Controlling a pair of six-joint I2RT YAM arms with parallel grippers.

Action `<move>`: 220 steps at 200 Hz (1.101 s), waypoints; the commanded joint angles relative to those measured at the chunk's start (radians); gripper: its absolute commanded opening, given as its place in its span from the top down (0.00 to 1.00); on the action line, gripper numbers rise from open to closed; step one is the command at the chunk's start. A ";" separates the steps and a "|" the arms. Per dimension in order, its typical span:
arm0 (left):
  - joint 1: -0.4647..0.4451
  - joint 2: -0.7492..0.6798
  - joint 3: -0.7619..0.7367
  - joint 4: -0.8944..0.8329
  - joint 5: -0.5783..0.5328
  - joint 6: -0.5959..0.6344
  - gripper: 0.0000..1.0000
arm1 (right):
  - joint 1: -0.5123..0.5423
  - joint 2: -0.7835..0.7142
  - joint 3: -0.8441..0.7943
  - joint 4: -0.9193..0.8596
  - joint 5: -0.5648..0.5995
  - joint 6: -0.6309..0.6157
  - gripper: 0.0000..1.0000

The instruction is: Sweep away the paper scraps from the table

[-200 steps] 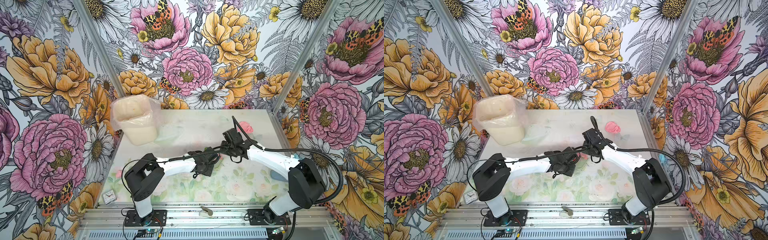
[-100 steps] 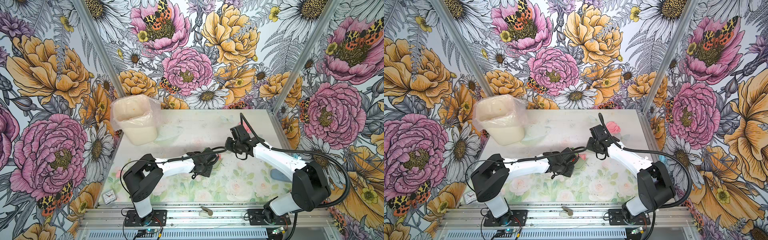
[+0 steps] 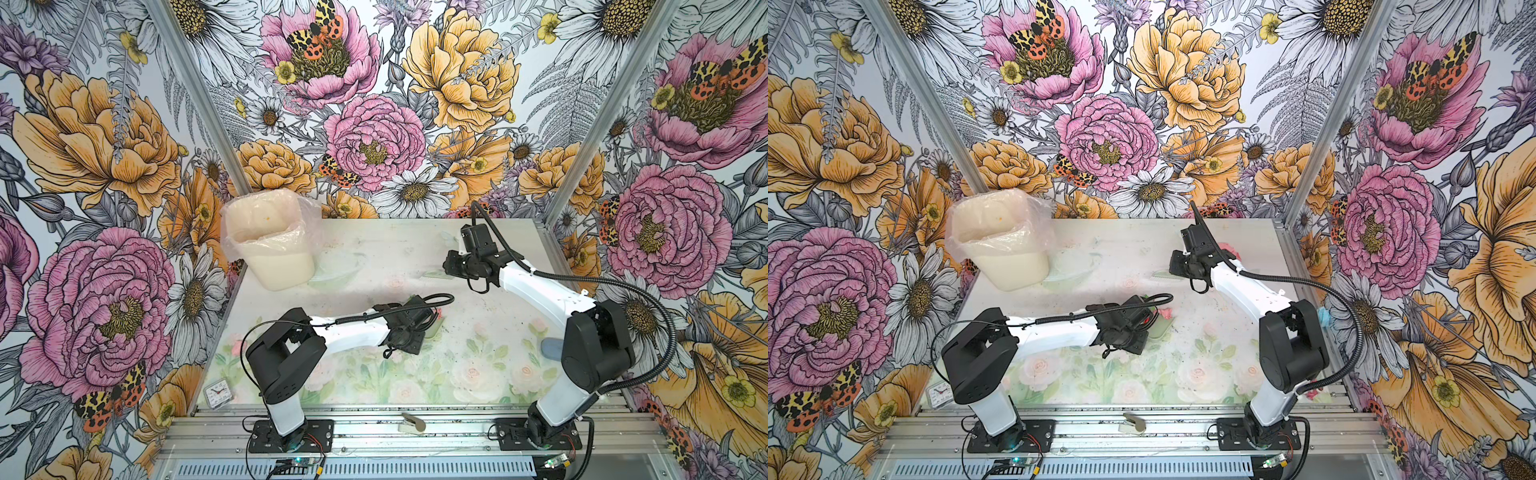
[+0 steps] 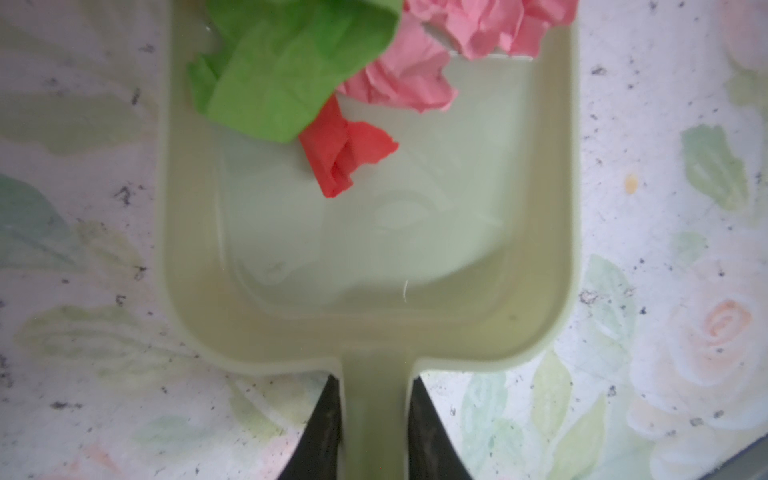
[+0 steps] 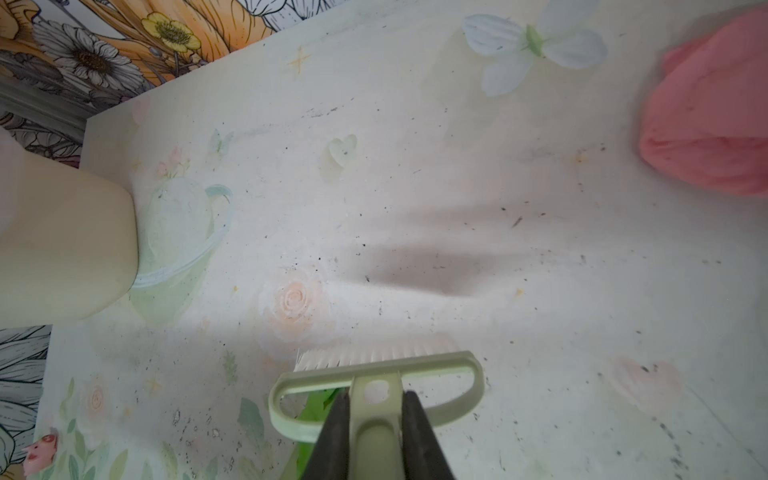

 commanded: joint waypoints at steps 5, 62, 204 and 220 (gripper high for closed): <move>0.007 0.005 0.002 0.007 0.005 0.006 1.00 | -0.002 0.059 0.021 0.071 -0.114 -0.067 1.00; 0.007 0.009 0.007 0.004 0.010 0.000 1.00 | 0.008 0.043 -0.037 0.088 -0.174 -0.115 1.00; 0.017 0.017 0.026 -0.010 0.006 0.003 1.00 | 0.018 -0.161 -0.241 0.057 -0.188 -0.148 1.00; 0.016 0.017 0.027 -0.010 0.002 0.002 1.00 | 0.018 -0.162 -0.240 0.058 -0.170 -0.150 1.00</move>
